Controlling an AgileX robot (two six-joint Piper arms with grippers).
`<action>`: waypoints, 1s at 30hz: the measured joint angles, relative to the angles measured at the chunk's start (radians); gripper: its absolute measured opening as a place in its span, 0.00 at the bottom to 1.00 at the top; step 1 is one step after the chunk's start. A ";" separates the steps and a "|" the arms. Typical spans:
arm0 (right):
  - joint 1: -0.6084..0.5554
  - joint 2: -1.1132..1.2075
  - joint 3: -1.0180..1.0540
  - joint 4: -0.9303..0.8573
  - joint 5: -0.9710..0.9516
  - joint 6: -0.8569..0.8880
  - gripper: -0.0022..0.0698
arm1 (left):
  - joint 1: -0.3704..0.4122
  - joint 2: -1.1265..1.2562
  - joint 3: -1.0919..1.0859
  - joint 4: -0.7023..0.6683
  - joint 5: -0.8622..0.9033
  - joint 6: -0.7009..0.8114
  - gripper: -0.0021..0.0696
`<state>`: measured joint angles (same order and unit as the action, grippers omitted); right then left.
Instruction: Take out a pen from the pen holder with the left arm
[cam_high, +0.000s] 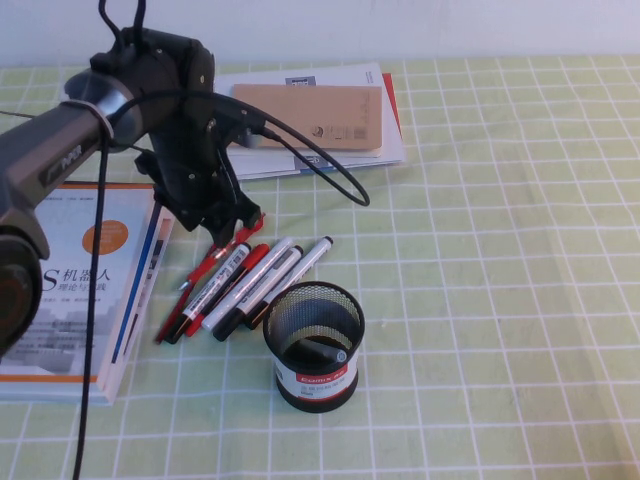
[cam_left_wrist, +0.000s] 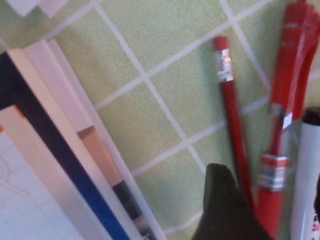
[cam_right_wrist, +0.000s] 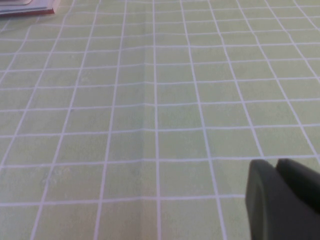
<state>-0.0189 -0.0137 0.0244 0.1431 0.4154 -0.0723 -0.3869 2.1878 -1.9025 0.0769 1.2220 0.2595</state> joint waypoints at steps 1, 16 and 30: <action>0.000 0.000 0.000 0.000 0.000 0.000 0.01 | 0.000 0.000 0.000 0.007 0.000 -0.002 0.51; 0.000 0.000 0.000 0.000 0.000 0.000 0.01 | -0.024 -0.344 0.001 -0.009 0.016 -0.081 0.07; 0.000 0.000 0.000 0.000 0.000 0.000 0.01 | -0.047 -0.965 0.694 -0.011 -0.323 -0.217 0.03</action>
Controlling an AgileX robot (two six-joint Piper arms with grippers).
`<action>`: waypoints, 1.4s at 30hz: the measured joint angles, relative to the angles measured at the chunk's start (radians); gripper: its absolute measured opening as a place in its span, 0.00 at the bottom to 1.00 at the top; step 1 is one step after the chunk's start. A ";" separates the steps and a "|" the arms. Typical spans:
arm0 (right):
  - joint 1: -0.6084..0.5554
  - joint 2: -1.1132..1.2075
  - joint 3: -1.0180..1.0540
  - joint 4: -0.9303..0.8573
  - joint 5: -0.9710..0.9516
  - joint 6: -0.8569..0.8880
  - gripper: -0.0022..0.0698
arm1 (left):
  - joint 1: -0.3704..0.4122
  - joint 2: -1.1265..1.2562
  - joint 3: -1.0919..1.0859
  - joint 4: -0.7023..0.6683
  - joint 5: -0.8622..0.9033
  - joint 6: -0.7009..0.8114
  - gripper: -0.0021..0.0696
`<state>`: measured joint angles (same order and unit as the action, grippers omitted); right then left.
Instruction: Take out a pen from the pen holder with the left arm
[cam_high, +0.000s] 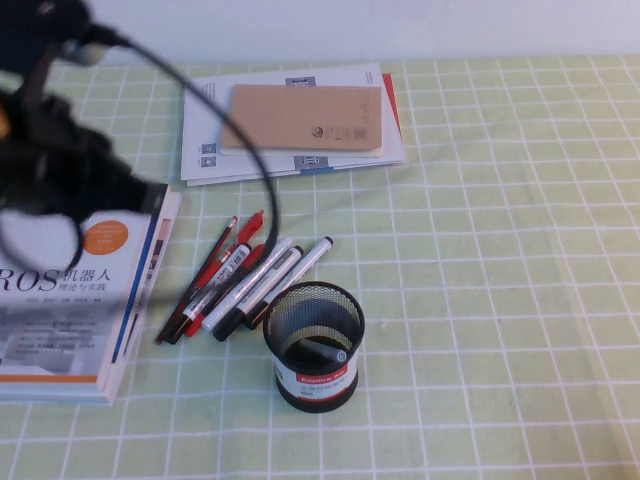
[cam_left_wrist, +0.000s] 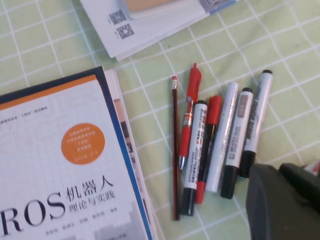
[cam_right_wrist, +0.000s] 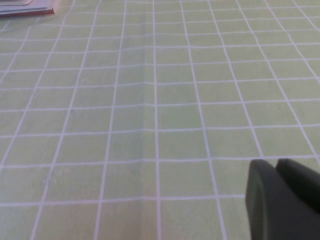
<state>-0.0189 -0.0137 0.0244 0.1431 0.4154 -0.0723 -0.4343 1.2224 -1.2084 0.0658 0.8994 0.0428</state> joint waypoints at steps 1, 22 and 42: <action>0.000 0.000 0.000 0.000 0.000 0.000 0.01 | 0.000 -0.058 0.057 -0.003 -0.030 -0.007 0.03; 0.000 0.000 0.000 0.000 0.000 0.000 0.01 | -0.001 -0.792 0.662 0.030 -0.307 -0.118 0.03; 0.000 0.000 0.000 0.000 0.000 0.000 0.01 | 0.348 -1.213 1.163 0.040 -0.770 -0.141 0.03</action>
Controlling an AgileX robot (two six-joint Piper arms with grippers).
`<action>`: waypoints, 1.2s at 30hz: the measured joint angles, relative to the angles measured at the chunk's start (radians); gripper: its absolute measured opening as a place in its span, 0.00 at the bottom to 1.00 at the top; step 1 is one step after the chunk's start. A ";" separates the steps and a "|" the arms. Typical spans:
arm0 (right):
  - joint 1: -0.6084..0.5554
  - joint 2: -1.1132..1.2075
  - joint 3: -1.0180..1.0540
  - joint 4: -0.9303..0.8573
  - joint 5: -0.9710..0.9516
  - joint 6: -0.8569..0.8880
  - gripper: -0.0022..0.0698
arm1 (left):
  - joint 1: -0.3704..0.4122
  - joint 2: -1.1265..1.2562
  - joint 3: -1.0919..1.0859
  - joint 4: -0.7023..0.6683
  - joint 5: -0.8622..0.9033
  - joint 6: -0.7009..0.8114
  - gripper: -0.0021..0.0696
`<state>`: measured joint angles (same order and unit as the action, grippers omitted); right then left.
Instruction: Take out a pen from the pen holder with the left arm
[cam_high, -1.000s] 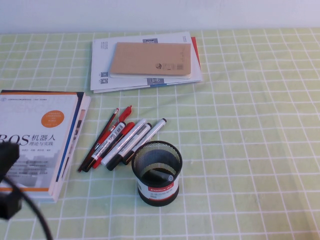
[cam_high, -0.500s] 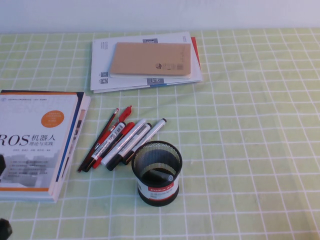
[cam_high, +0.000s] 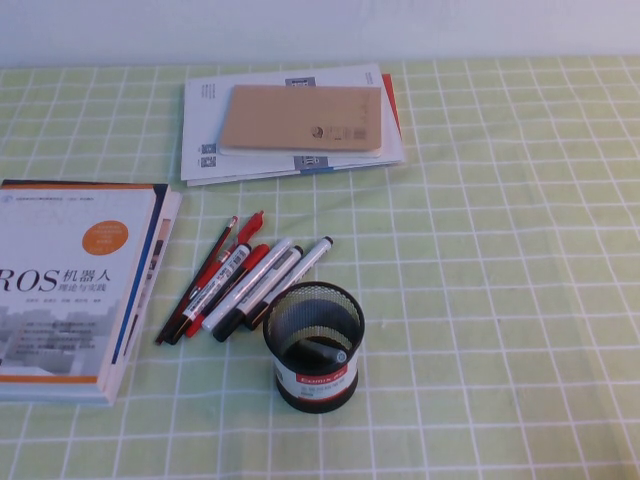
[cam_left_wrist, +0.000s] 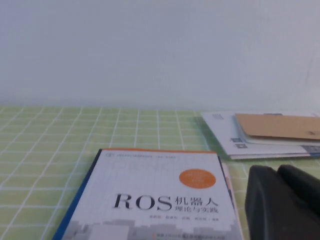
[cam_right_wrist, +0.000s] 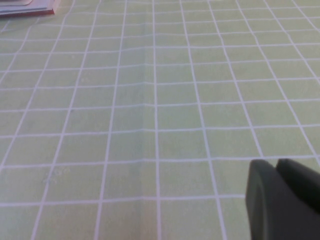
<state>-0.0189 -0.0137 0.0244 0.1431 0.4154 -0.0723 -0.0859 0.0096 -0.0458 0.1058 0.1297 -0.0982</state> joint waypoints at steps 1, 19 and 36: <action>0.000 0.000 0.000 0.000 0.000 0.000 0.01 | 0.014 -0.012 0.022 -0.012 -0.008 0.000 0.03; 0.000 0.000 0.000 0.000 0.000 0.000 0.01 | 0.026 -0.021 0.072 -0.035 0.251 -0.006 0.03; 0.000 0.000 0.000 0.000 0.000 0.000 0.01 | 0.026 -0.021 0.072 -0.035 0.254 -0.003 0.03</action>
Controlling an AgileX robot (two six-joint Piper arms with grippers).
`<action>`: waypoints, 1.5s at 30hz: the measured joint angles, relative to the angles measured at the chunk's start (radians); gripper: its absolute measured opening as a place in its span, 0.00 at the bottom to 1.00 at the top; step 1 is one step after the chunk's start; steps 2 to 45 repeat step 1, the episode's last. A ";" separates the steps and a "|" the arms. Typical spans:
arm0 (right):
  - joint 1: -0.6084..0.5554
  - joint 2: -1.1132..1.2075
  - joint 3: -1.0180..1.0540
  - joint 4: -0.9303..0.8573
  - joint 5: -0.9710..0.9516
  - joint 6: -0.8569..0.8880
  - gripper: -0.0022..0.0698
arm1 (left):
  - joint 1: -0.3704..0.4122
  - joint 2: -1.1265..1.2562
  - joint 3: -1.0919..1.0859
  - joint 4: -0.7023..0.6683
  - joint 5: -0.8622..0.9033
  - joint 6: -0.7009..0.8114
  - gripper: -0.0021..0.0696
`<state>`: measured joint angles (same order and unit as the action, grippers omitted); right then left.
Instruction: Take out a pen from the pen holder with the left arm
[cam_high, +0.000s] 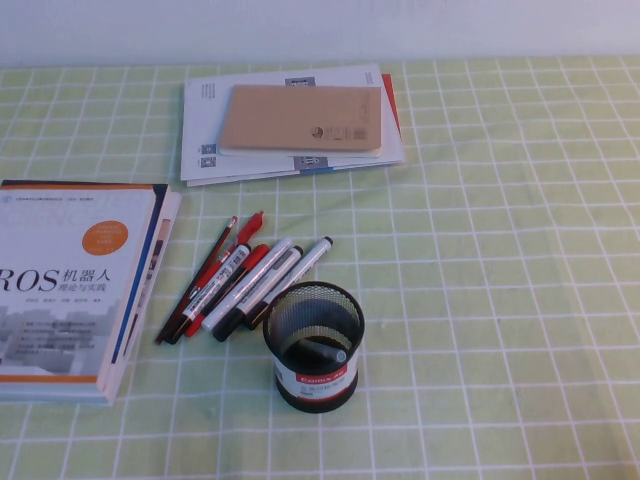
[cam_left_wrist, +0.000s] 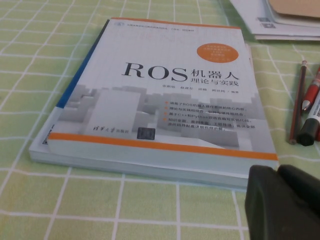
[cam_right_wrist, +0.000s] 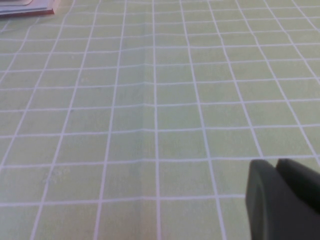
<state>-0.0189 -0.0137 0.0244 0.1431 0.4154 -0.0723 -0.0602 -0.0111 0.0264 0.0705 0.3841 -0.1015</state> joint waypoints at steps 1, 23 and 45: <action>0.000 0.000 0.000 0.000 0.000 0.000 0.01 | 0.000 0.000 0.000 0.000 0.000 0.000 0.03; 0.000 0.000 0.000 0.000 0.000 0.000 0.01 | 0.000 0.000 0.000 0.000 0.000 0.000 0.03; 0.000 0.000 0.000 0.000 0.000 0.000 0.01 | 0.000 0.000 0.000 0.000 0.000 0.000 0.03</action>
